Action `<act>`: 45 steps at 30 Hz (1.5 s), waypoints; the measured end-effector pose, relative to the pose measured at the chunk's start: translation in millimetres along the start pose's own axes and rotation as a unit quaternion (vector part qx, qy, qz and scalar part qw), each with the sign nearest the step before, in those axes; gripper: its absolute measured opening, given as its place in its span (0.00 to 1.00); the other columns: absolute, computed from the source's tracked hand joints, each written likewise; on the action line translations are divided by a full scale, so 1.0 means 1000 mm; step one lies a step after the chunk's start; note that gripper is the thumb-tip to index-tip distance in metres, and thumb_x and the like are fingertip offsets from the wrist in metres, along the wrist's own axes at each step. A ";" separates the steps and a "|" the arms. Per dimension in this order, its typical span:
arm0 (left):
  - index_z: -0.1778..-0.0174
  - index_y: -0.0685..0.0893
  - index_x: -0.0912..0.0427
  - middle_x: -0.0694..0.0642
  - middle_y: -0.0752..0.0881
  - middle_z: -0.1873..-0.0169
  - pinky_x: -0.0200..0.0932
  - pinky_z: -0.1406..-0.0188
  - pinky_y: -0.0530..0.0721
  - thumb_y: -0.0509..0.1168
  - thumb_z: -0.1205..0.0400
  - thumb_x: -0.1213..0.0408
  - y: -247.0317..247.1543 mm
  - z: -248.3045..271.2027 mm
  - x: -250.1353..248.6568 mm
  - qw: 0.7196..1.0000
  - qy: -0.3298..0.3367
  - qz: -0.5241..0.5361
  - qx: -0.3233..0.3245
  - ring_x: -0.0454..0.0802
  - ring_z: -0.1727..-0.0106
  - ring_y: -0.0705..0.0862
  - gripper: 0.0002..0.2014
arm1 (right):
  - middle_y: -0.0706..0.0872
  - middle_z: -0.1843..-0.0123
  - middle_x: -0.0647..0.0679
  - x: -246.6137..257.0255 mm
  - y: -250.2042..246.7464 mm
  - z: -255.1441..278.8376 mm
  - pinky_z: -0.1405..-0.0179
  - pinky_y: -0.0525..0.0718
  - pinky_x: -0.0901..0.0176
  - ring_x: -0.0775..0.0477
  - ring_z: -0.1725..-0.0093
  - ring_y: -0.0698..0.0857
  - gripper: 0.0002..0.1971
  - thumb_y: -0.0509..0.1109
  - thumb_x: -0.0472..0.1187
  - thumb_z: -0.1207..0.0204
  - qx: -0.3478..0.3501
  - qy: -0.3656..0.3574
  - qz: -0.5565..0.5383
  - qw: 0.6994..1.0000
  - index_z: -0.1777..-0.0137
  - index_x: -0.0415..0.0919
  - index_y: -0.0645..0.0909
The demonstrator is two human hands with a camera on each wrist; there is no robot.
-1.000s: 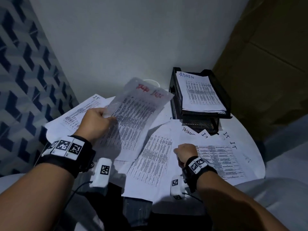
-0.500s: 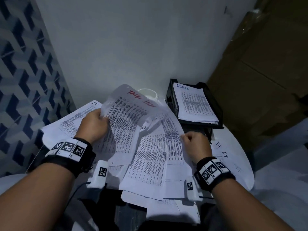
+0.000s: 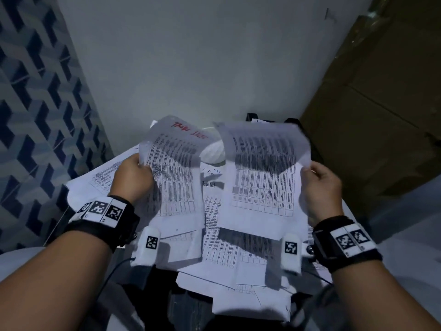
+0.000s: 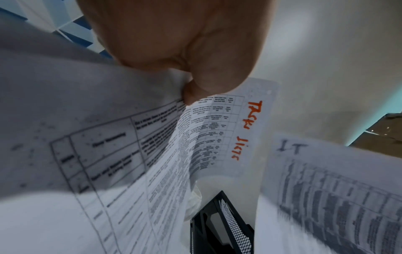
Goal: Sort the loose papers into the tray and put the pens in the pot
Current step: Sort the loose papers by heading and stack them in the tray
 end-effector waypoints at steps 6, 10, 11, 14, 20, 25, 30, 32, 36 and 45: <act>0.51 0.86 0.57 0.62 0.89 0.65 0.45 0.69 0.81 0.61 0.18 0.72 0.012 0.015 -0.019 0.988 -0.004 0.134 0.073 0.59 0.68 0.84 0.10 | 0.71 0.73 0.50 -0.021 0.017 0.022 0.73 0.66 0.64 0.52 0.74 0.66 0.14 0.66 0.37 0.14 0.086 0.102 -0.003 0.991 0.64 0.43 0.78; 0.46 0.89 0.58 0.61 0.92 0.65 0.41 0.79 0.76 0.59 0.13 0.72 0.026 0.036 -0.035 0.962 -0.012 0.235 0.137 0.51 0.80 0.83 0.13 | 0.71 0.70 0.47 -0.037 0.040 0.035 0.63 0.71 0.61 0.50 0.69 0.70 0.12 0.69 0.38 0.16 0.105 0.132 -0.018 0.986 0.60 0.35 0.77; 0.46 0.89 0.59 0.61 0.93 0.61 0.42 0.77 0.75 0.58 0.11 0.70 0.029 0.040 -0.037 0.958 -0.019 0.251 0.139 0.52 0.78 0.84 0.13 | 0.69 0.66 0.45 -0.040 0.045 0.037 0.60 0.70 0.57 0.48 0.67 0.68 0.11 0.71 0.41 0.17 0.110 0.138 -0.018 0.984 0.58 0.37 0.77; 0.52 0.88 0.61 0.51 0.94 0.59 0.43 0.62 0.84 0.55 0.07 0.59 0.040 0.043 -0.033 0.936 -0.059 0.317 0.141 0.59 0.59 0.90 0.17 | 0.65 0.71 0.45 -0.048 0.057 0.043 0.70 0.67 0.60 0.49 0.74 0.65 0.14 0.74 0.44 0.18 0.116 0.177 -0.035 0.977 0.60 0.40 0.74; 0.46 0.87 0.52 0.52 0.92 0.55 0.56 0.52 0.88 0.67 0.14 0.57 0.050 0.039 -0.028 0.966 0.014 0.185 0.178 0.50 0.56 0.88 0.06 | 0.71 0.73 0.46 -0.064 0.067 0.051 0.62 0.78 0.56 0.48 0.70 0.74 0.14 0.75 0.49 0.20 0.091 0.241 -0.051 0.965 0.60 0.40 0.80; 0.49 0.87 0.54 0.50 0.89 0.58 0.46 0.56 0.84 0.65 0.16 0.68 0.040 0.024 -0.023 0.990 0.082 0.035 0.110 0.52 0.56 0.87 0.08 | 0.82 0.59 0.41 -0.080 0.061 0.043 0.60 0.76 0.53 0.43 0.61 0.77 0.04 0.73 0.35 0.22 0.090 0.274 -0.094 0.953 0.58 0.40 0.86; 0.60 0.85 0.53 0.48 0.87 0.65 0.46 0.62 0.79 0.63 0.17 0.69 0.024 0.010 -0.012 0.995 0.071 0.010 0.066 0.52 0.62 0.84 0.10 | 0.85 0.46 0.44 -0.114 0.027 0.029 0.52 0.81 0.60 0.40 0.53 0.83 0.17 0.70 0.32 0.17 -0.033 0.292 0.047 0.955 0.29 0.38 0.82; 0.58 0.87 0.54 0.52 0.90 0.62 0.50 0.60 0.85 0.63 0.16 0.68 0.021 0.010 -0.009 0.995 0.060 0.025 0.069 0.56 0.61 0.87 0.09 | 0.81 0.29 0.36 -0.118 0.015 0.028 0.48 0.76 0.57 0.37 0.41 0.84 0.29 0.68 0.32 0.15 -0.032 0.318 0.082 0.944 0.15 0.36 0.67; 0.55 0.88 0.54 0.54 0.91 0.60 0.54 0.59 0.89 0.63 0.16 0.69 0.018 0.015 -0.008 0.995 0.054 0.028 0.076 0.56 0.62 0.88 0.09 | 0.86 0.32 0.39 -0.134 0.009 0.021 0.42 0.83 0.54 0.39 0.39 0.86 0.15 0.74 0.37 0.20 0.049 0.302 0.247 0.919 0.35 0.37 0.83; 0.60 0.84 0.58 0.58 0.88 0.64 0.51 0.60 0.82 0.63 0.18 0.69 0.018 0.007 -0.003 0.995 0.062 -0.070 0.044 0.65 0.57 0.86 0.07 | 0.81 0.66 0.47 -0.087 0.027 0.018 0.69 0.75 0.57 0.45 0.70 0.78 0.09 0.60 0.33 0.20 0.082 0.070 0.345 0.933 0.59 0.47 0.74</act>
Point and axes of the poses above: each hand's wrist, its own z-axis away from the middle knuckle, its own y-axis out of the palm, x = y × z, the point moved 2 cm from there along -z, towards the middle knuckle
